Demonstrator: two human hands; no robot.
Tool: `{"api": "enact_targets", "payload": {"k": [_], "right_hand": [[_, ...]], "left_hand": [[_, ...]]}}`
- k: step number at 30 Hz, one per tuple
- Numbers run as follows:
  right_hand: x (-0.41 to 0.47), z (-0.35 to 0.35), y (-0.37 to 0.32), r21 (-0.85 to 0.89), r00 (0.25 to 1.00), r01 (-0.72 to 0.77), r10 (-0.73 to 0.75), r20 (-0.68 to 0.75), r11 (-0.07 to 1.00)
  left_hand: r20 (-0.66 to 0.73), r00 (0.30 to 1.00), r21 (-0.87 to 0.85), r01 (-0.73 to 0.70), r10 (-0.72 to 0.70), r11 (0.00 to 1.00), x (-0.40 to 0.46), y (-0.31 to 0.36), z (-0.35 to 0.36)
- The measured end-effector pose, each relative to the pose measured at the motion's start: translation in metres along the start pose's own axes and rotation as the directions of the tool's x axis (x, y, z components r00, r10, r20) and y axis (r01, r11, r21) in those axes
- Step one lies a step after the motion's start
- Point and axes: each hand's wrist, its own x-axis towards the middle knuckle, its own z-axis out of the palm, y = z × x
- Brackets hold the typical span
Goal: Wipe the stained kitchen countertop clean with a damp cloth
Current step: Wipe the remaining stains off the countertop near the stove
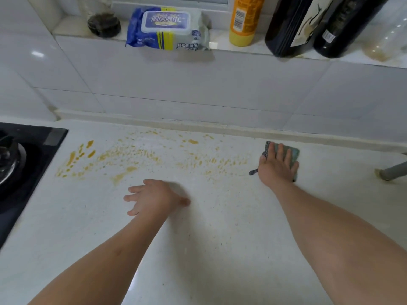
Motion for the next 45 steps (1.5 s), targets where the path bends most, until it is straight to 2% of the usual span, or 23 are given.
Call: {"api": "enact_targets", "payload": {"k": [9,14,19,23,24,25,27,29,30,31,32,34,35,37,38,41,45], "right_hand": [[0.013,0.004,-0.034,0.026,1.000,-0.015,0.015,0.008,1.000],[-0.016,0.024,-0.073,-0.049,0.970,0.239,-0.235,0.063,0.970],[-0.079,0.051,-0.101,-0.084,0.851,0.524,-0.518,0.081,0.848],[-0.112,0.060,-0.060,-0.114,0.621,0.783,-0.779,0.089,0.612],[-0.110,0.055,-0.044,-0.097,0.590,0.807,-0.803,0.082,0.583],[-0.101,0.046,-0.028,-0.118,0.587,0.808,-0.806,0.070,0.578],[-0.083,0.025,0.005,-0.111,0.700,0.705,-0.712,-0.044,0.700],[-0.066,-0.002,0.030,0.152,0.871,0.475,-0.439,-0.219,0.867],[-0.058,-0.014,0.036,0.321,0.922,0.354,-0.269,-0.279,0.878],[-0.050,-0.024,0.037,0.462,0.940,0.267,-0.124,-0.316,0.845],[-0.042,-0.031,0.037,0.514,0.937,0.239,-0.057,-0.345,0.823],[-0.029,-0.033,0.029,0.468,0.940,0.256,-0.105,-0.324,0.846],[-0.027,-0.027,0.024,0.391,0.957,0.236,-0.143,-0.253,0.889],[-0.029,-0.006,0.008,0.115,0.983,0.174,-0.167,-0.071,0.978],[-0.032,0.005,-0.004,0.011,0.985,0.173,-0.173,-0.024,0.985],[-0.044,0.025,-0.052,-0.017,0.961,0.275,-0.275,0.026,0.961],[-0.083,0.049,-0.099,-0.033,0.887,0.461,-0.460,0.030,0.887]], "left_hand": [[0.000,1.000,0.007,-0.004,0.005,1.000,-0.002,0.000,-0.001],[0.000,1.000,0.009,-0.008,0.008,1.000,-0.005,0.001,-0.002],[-0.005,1.000,0.001,-0.001,0.001,1.000,-0.005,-0.001,-0.003],[-0.023,1.000,0.005,0.002,-0.001,1.000,-0.001,-0.002,0.000],[-0.025,1.000,0.009,0.000,0.000,1.000,0.001,-0.002,0.000],[-0.023,1.000,0.012,-0.002,0.003,1.000,0.002,-0.002,0.000],[-0.015,1.000,0.010,-0.002,0.003,1.000,0.003,-0.002,0.002],[-0.017,1.000,0.006,0.001,-0.001,1.000,0.004,-0.002,0.003],[-0.019,1.000,0.004,0.001,-0.001,1.000,0.005,-0.001,0.003],[-0.019,1.000,0.001,0.001,-0.001,1.000,0.006,-0.002,0.003],[-0.019,1.000,-0.001,-0.002,0.002,1.000,0.006,-0.001,0.003],[-0.019,1.000,-0.001,-0.011,0.011,1.000,0.006,-0.002,0.003],[-0.017,1.000,-0.001,-0.016,0.016,1.000,0.006,-0.002,0.004],[-0.018,1.000,-0.009,-0.020,0.020,1.000,0.007,-0.003,0.005],[-0.020,1.000,-0.010,-0.018,0.018,1.000,0.008,-0.003,0.005],[-0.029,0.999,-0.008,-0.016,0.015,1.000,0.011,-0.003,0.005],[-0.034,0.999,0.005,-0.019,0.019,1.000,0.014,-0.003,0.007]]}}
